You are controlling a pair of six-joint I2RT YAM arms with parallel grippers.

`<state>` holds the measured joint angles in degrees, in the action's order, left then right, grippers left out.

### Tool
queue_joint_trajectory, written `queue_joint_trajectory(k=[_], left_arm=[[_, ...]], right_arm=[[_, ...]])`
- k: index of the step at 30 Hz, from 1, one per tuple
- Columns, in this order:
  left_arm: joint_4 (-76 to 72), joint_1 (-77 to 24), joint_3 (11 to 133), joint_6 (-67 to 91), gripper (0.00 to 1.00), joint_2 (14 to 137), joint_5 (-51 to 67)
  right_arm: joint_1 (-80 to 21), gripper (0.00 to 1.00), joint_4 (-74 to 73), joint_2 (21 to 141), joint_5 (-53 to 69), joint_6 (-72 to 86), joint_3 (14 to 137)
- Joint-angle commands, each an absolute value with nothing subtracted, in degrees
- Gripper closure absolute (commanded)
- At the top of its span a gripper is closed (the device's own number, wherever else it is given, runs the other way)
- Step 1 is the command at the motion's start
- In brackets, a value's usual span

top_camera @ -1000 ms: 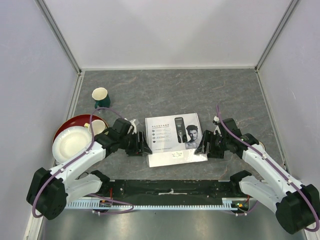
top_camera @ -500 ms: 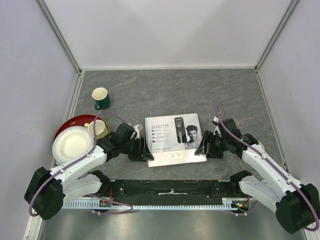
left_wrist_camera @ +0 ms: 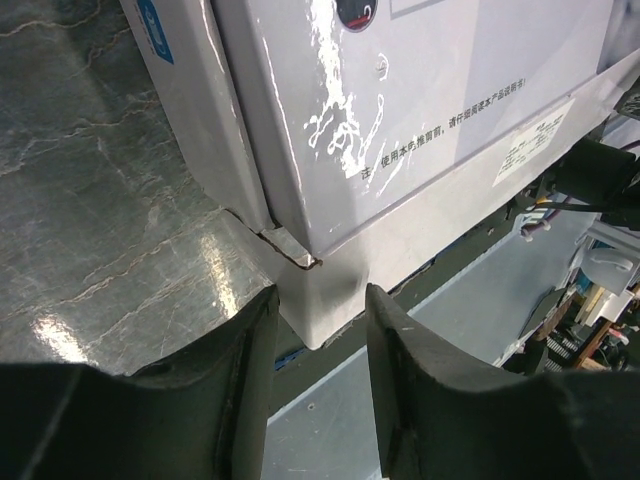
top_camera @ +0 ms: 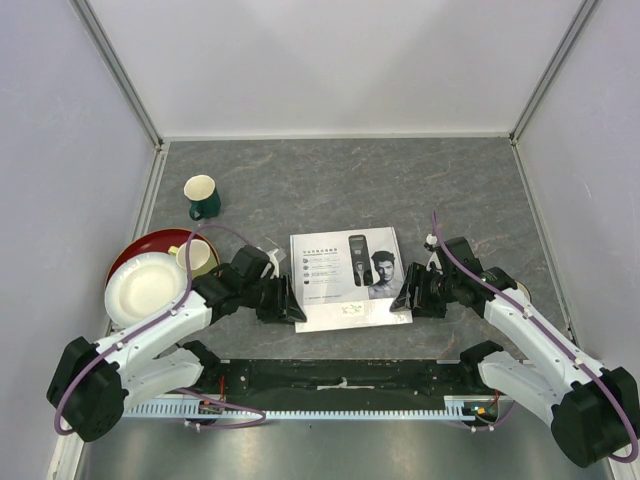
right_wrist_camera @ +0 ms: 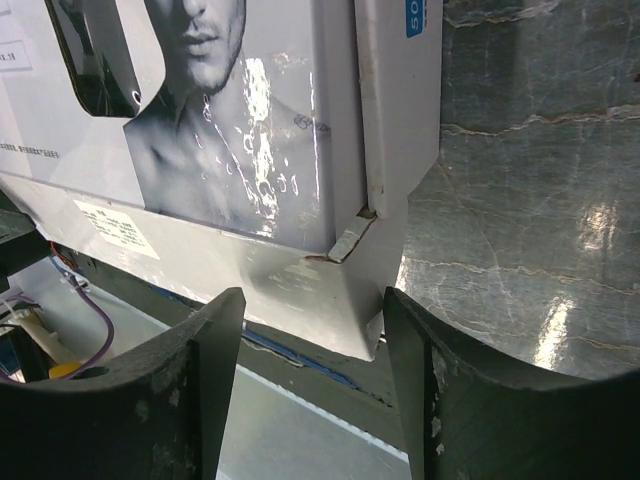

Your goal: Sort the hair-cutting tools

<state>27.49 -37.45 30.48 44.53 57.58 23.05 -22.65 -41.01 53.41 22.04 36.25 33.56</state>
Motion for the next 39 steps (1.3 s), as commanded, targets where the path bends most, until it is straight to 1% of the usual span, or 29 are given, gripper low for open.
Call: queue_joint_trajectory(k=[1,6,25,32,39], left_arm=[[28.48,-37.79,34.10,45.62,0.55,56.34,24.08],[28.48,-37.88,33.84,45.26,0.60,57.21,23.47],[27.16,-37.88,32.35,44.21,0.60,60.38,18.99],[26.63,-37.88,32.08,44.21,0.61,60.64,17.23],[25.32,-37.88,31.03,44.65,0.63,60.99,16.35]], right_arm=[[-22.94,0.35,-40.60,52.73,23.99,36.30,35.77],[-22.77,0.35,-40.61,52.73,23.64,36.21,36.04],[-22.85,0.37,-39.38,53.44,19.86,35.77,32.87],[-22.85,0.49,-37.97,53.61,19.25,35.95,30.85],[-22.85,0.55,-35.60,53.96,18.63,36.04,28.57]])
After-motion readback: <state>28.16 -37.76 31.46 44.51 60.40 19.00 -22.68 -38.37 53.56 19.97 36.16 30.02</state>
